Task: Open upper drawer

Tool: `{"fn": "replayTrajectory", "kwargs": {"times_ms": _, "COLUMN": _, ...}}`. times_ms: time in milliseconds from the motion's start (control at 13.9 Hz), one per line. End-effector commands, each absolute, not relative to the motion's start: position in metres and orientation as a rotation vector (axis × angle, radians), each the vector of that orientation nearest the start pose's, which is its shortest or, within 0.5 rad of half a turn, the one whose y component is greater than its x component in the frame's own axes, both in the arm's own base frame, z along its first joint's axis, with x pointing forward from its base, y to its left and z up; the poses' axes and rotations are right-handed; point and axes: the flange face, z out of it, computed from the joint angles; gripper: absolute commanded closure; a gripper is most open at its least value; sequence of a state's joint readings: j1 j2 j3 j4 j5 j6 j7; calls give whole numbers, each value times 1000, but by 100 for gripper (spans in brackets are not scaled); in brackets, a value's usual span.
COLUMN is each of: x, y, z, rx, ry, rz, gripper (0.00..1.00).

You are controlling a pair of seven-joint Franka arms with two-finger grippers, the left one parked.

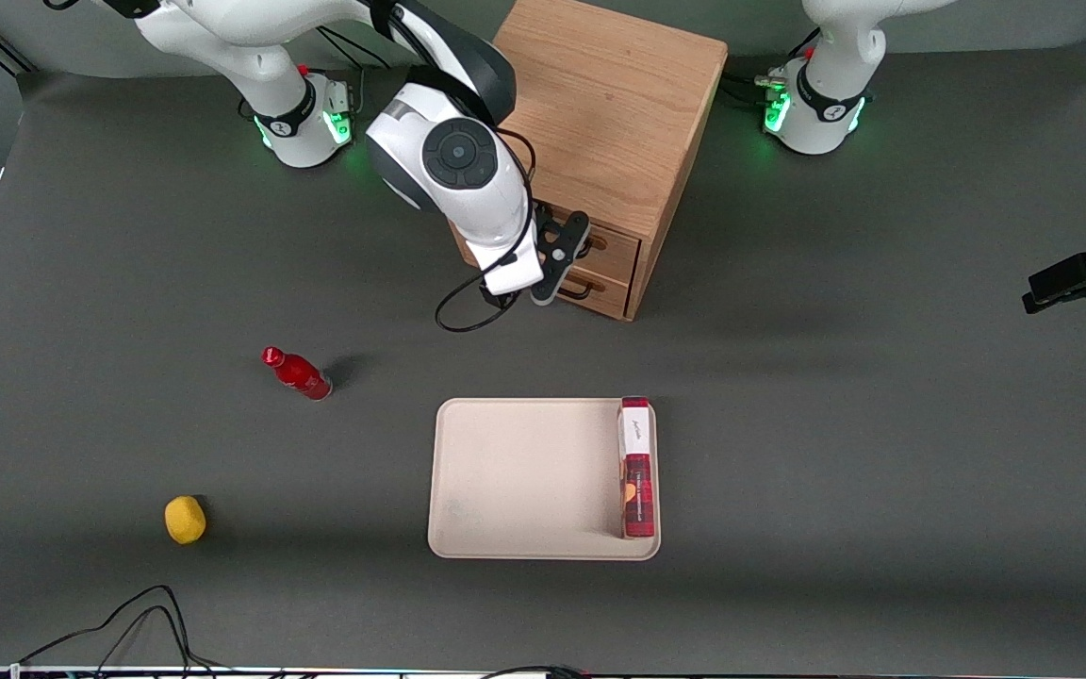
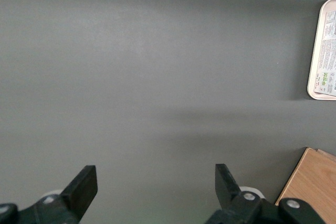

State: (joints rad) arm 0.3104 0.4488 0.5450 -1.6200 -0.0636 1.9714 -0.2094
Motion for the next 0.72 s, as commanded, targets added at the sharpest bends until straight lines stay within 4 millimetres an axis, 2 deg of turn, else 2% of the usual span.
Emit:
{"fn": "replayTrajectory", "kwargs": {"times_ms": 0, "x": 469, "y": 469, "z": 393, "rx": -2574, "ry": -1546, "rz": 96, "gripper": 0}}
{"fn": "replayTrajectory", "kwargs": {"times_ms": 648, "x": 485, "y": 457, "z": 399, "rx": -2560, "ry": -1564, "rz": 74, "gripper": 0}}
